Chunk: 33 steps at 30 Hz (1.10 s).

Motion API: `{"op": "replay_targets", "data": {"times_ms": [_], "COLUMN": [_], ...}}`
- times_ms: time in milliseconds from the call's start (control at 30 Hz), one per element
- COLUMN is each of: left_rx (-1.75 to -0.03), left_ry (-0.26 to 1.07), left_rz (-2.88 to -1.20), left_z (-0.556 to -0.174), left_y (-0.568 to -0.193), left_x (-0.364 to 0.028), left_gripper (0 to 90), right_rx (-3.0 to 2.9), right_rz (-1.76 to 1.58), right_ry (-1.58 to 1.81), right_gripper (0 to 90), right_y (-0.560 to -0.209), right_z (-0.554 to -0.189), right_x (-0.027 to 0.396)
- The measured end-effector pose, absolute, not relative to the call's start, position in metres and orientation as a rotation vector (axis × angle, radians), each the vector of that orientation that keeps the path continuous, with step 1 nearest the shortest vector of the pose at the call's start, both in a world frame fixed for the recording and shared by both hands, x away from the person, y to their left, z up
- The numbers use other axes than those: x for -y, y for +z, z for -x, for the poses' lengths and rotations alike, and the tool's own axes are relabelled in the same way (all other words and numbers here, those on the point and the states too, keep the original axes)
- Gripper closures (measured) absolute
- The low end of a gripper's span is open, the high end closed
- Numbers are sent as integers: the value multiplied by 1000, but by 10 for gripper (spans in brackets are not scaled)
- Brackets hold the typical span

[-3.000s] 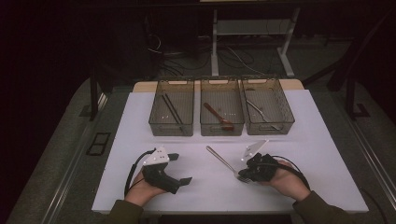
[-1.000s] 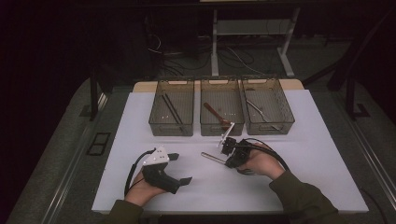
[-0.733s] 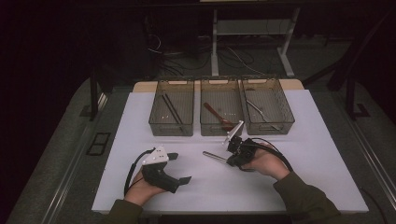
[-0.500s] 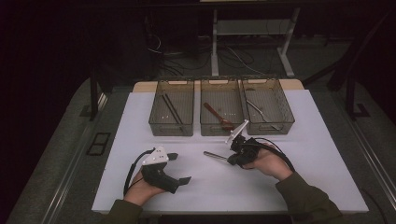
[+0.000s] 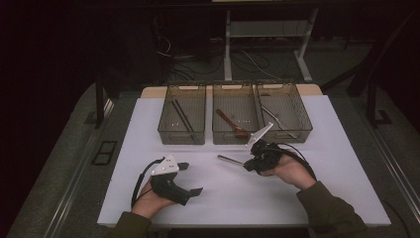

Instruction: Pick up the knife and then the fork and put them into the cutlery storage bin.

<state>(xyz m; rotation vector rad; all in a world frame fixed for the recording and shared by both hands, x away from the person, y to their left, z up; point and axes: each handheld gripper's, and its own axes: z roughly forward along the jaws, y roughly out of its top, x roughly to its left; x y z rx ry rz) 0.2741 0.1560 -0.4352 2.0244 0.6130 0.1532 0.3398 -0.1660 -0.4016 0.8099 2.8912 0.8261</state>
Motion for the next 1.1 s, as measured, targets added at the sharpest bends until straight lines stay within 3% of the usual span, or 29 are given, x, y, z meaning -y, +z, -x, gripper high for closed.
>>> {"op": "replay_targets", "data": {"times_ms": [700, 1100], "left_rx": [-608, -610], "left_ry": [156, 161], "left_rz": [-2031, -2030], "left_z": [-278, -277], "left_y": [-437, -436], "left_x": [-157, -157], "left_gripper": [4, 4], "right_rx": [-2707, -2607], "right_rz": [-950, -1041], "right_ry": [1002, 1015], "right_gripper": [830, 830], "right_y": [-360, -340], "right_z": [-354, -382], "right_x": [213, 240]}}
